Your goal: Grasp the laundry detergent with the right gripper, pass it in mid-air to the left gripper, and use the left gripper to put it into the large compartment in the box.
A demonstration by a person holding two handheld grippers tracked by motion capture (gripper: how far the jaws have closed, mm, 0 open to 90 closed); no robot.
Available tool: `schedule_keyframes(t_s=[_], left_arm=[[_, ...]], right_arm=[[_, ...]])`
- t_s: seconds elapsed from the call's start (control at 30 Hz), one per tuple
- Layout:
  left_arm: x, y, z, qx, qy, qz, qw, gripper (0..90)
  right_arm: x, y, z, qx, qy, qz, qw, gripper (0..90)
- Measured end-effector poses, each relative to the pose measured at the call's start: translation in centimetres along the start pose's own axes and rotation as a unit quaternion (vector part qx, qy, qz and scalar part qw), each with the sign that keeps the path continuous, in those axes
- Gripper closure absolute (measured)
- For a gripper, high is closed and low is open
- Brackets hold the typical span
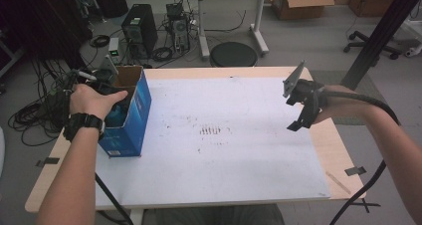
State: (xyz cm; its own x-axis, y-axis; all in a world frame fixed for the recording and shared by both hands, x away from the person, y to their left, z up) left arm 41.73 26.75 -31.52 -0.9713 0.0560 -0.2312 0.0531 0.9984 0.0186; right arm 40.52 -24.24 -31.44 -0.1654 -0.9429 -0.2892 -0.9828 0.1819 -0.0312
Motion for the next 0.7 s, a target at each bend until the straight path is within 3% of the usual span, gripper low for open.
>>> schedule_keyframes(t_s=[0.27, 0.37, 0.4, 0.47, 0.57, 0.67, 0.7], left_arm=[[-0.1, -0.1, -2.9, -0.013, -0.007, 0.018, 0.9997, 26.5], [-0.3, -0.7, -5.1, -0.019, -0.015, 0.041, 0.9989, 24.3], [-0.3, -0.7, -5.1, -0.019, -0.015, 0.041, 0.9989, 24.0], [-0.4, -1.8, -6.4, -0.017, -0.024, 0.059, 0.9978, 22.2], [-0.5, -3.0, -7.1, -0.013, -0.029, 0.074, 0.9968, 19.4], [-0.8, -5.5, -7.7, 0.003, -0.045, 0.106, 0.9934, 18.6], [-0.8, -5.5, -7.7, 0.003, -0.045, 0.106, 0.9934, 17.7]], right_arm=[[-0.3, 0.3, -0.5, 0.002, 0.0, -0.003, 1.0, 7.3], [-0.5, 0.4, -1.0, 0.006, -0.003, -0.004, 1.0, 7.3], [-0.5, 0.4, -1.0, 0.006, -0.003, -0.004, 1.0, 7.3], [-0.7, 0.4, -1.2, 0.006, -0.006, -0.004, 1.0, 7.2], [-0.8, 0.4, -1.2, 0.004, -0.008, -0.004, 1.0, 6.9], [-1.0, 0.4, -1.0, -0.002, -0.008, -0.003, 1.0, 6.2], [-1.0, 0.4, -1.0, -0.002, -0.008, -0.003, 1.0, 6.2]])
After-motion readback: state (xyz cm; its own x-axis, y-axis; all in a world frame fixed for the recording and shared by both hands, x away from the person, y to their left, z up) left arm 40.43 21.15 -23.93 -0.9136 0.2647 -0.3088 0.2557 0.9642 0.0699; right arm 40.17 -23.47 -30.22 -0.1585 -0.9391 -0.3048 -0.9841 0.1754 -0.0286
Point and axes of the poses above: each handheld gripper's, and its own axes: z roughly forward along the jaws, x roughly out of its underside, y roughly to its left, the point moved 5 cm from there along z, roughly forward along the jaws, and after that the axes turned 1 degree about -y, right-handed, at the moved point
